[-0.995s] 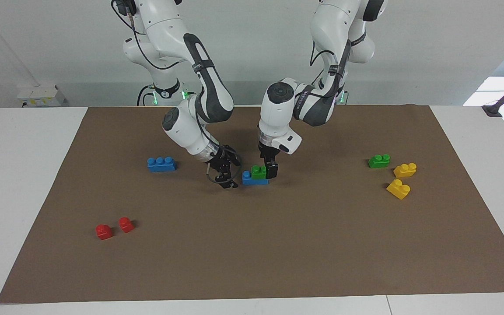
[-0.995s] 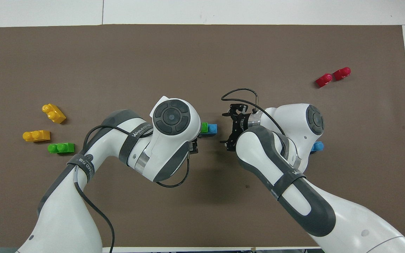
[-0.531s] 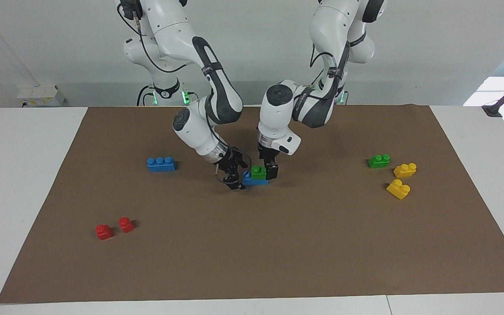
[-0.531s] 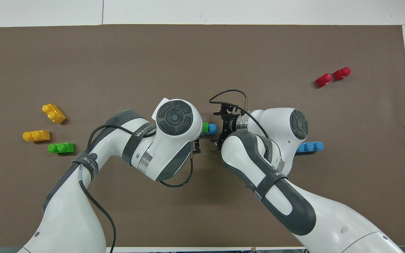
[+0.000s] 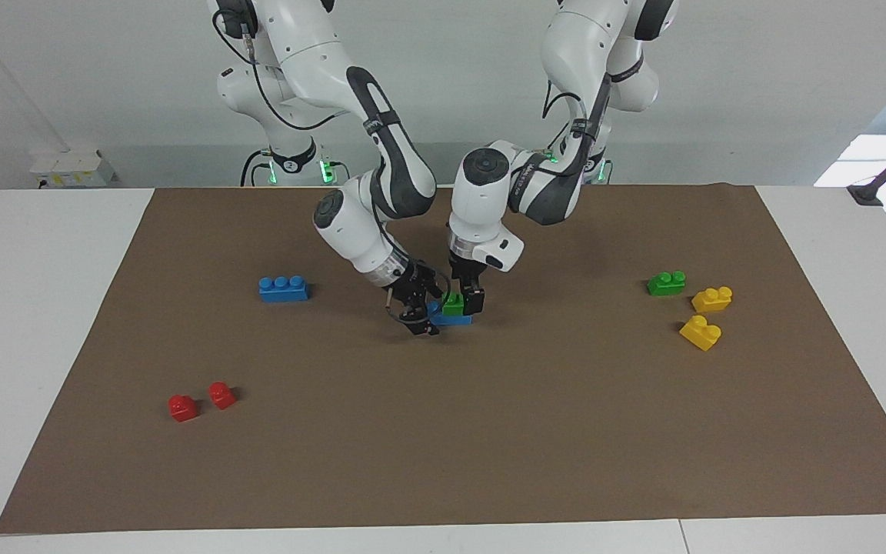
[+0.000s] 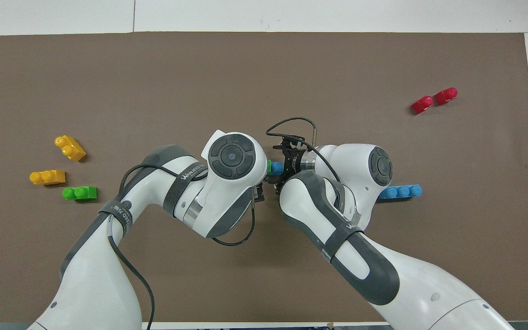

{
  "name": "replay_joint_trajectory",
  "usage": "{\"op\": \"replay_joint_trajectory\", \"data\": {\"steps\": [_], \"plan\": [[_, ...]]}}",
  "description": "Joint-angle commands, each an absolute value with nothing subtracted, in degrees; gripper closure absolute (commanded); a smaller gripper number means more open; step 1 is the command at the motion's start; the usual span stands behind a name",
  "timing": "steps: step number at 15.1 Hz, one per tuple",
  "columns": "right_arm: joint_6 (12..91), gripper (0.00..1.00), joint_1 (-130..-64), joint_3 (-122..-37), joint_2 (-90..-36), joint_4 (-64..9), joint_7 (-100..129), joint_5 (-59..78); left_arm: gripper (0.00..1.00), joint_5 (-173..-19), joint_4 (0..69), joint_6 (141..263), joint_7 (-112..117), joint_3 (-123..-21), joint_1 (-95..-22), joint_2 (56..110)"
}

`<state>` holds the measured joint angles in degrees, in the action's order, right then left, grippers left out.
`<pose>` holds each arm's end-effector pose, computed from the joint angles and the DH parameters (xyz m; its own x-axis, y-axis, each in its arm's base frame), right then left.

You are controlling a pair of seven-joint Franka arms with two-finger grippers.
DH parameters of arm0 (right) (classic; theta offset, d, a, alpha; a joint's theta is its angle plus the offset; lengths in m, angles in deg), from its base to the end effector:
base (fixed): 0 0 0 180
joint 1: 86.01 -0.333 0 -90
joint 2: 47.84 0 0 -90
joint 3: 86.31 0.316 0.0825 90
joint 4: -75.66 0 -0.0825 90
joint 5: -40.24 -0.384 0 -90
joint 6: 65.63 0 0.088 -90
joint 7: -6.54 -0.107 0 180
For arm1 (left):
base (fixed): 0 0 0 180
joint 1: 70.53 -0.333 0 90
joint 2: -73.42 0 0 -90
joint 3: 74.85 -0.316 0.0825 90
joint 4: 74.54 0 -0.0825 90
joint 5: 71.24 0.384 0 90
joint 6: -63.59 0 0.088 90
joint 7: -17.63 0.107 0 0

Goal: Remove green block with left arm and hold with right
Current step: 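Grasp the green half with the left gripper while the right gripper grasps blue, then pull green away with the left gripper while the right gripper pulls blue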

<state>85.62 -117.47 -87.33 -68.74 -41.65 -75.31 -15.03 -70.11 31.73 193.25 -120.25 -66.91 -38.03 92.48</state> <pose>0.5355 0.2906 0.2759 -0.0980 -0.8349 -0.5416 -0.9867 0.1523 -0.0562 0.4895 -0.4091 0.3518 -0.1252 0.9891 -0.0779 0.9913 0.1280 0.0314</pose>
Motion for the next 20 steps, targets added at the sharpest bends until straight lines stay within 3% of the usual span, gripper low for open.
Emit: {"op": "replay_joint_trajectory", "data": {"steps": [1, 2, 3, 4, 6, 8, 16, 17, 18, 20], "plan": [[86.4, 0.01, -117.3, -87.3, -69.5, -40.7, -75.5, -16.4, 0.00, -68.9, 32.1, 194.6, -120.8, -67.7, -37.1, 92.8], [86.4, 0.01, -117.1, -87.3, -69.6, -40.7, -75.5, -16.4, 0.00, -68.5, 32.1, 194.7, -120.7, -67.6, -37.1, 92.8], [86.4, 0.14, -117.2, -87.3, -69.5, -40.7, -75.2, -16.4, 0.00, -68.3, 32.0, 194.7, -120.8, -67.6, -37.2, 92.8], [86.5, 0.43, -117.5, -87.3, -69.5, -40.6, -73.8, -16.4, 0.00, -68.3, 32.1, 194.7, -120.8, -67.6, -37.2, 92.8], [86.5, 0.55, -117.4, -87.3, -69.6, -40.6, -73.3, -16.4, 0.00, -68.3, 32.4, 194.7, -120.8, -67.6, -37.1, 92.8], [86.4, 1.00, -117.0, -87.3, -69.6, -40.5, -73.1, -16.4, 0.00, -68.3, 32.5, 194.7, -121.1, -67.6, -37.1, 92.8], [86.6, 1.00, -116.9, -87.3, -69.7, -40.3, -71.0, -16.5, 0.00, -68.3, 33.3, 195.7, -121.5, -67.7, -37.0, 92.7], [86.6, 1.00, -116.8, -87.3, -69.7, -40.3, -71.1, -16.5, 0.06, -68.2, 33.3, 195.6, -121.6, -67.7, -36.7, 92.7], [86.6, 1.00, -116.8, -87.3, -69.7, -40.3, -71.2, -16.5, 0.31, -68.1, 33.3, 195.7, -121.5, -67.7, -36.5, 92.7], [86.6, 1.00, -116.8, -87.3, -69.7, -40.3, -71.2, -16.6, 1.00, -68.1, 33.0, 195.9, -120.9, -67.7, -36.5, 92.7]]}}
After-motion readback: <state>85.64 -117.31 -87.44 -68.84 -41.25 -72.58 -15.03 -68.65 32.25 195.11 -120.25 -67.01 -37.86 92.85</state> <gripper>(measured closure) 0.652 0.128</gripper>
